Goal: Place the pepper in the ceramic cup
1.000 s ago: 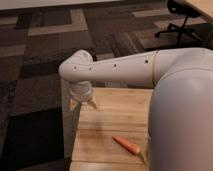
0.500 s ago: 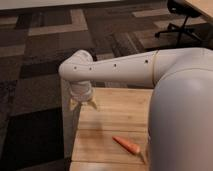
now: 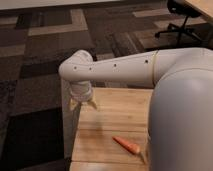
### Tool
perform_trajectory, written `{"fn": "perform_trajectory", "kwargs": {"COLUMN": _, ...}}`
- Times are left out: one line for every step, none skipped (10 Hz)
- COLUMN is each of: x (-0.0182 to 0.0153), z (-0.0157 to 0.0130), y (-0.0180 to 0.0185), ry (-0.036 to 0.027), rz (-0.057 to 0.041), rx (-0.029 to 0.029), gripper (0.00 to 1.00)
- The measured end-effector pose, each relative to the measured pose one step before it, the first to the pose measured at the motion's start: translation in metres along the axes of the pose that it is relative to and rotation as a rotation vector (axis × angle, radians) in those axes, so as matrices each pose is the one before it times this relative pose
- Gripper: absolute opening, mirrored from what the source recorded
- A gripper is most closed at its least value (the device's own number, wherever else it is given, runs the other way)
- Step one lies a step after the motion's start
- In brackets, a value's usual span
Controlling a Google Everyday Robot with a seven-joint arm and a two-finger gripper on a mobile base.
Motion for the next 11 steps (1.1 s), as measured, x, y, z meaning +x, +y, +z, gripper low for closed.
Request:
{"fn": "perform_trajectory", "kwargs": {"x": -0.00002, "z": 0.00001, "y": 0.00001, "ry": 0.0, "rz": 0.00004, "rx": -0.00005, "gripper": 0.65}}
{"fn": "perform_trajectory", "kwargs": {"x": 0.0, "z": -0.00001, "y": -0.00002, "ry": -0.00001, "rz": 0.00003, "rx": 0.00002, "gripper": 0.65}}
{"fn": "perform_trajectory", "kwargs": {"x": 0.0, "z": 0.0, "y": 0.00001, "ry": -0.00002, "rz": -0.00004, "rx": -0.00001, "gripper": 0.65}}
{"fn": "perform_trajectory", "kwargs": {"x": -0.00001, "z": -0.00001, "y": 0.00002, "ry": -0.00004, "rz": 0.00003, "rx": -0.00006, "gripper": 0.65}}
{"fn": "perform_trajectory", "kwargs": {"x": 0.0, "z": 0.00001, "y": 0.00002, "ry": -0.00003, "rz": -0.00012, "rx": 0.0, "gripper": 0.65}}
{"fn": "perform_trajectory", "kwargs": {"x": 0.00014, "z": -0.00022, "y": -0.00064, "ry": 0.00059, "rz": -0.00146, "rx": 0.00303, "gripper": 0.65}}
{"fn": "perform_trajectory", "kwargs": {"x": 0.00073, "z": -0.00177, "y": -0.00148, "ry": -0.00236, "rz": -0.01571, "rx": 0.0056, "gripper": 0.65}}
{"fn": "perform_trajectory", "kwargs": {"x": 0.00035, "z": -0.00467, "y": -0.00391, "ry": -0.01275, "rz": -0.0326, "rx": 0.00529, "gripper": 0.65}}
{"fn": "perform_trajectory", "kwargs": {"x": 0.00259, "z": -0.00416, "y": -0.00324, "ry": -0.00481, "rz": -0.0274, "rx": -0.00301, "gripper": 0.65}}
{"fn": "perform_trajectory", "kwargs": {"x": 0.00785, "z": -0.00585, "y": -0.00558, "ry": 0.00223, "rz": -0.04233, "rx": -0.02588, "gripper": 0.65}}
{"fn": "perform_trajectory", "kwargs": {"x": 0.00391, "z": -0.00117, "y": -0.00182, "ry": 0.00459, "rz": -0.01916, "rx": -0.01103, "gripper": 0.65}}
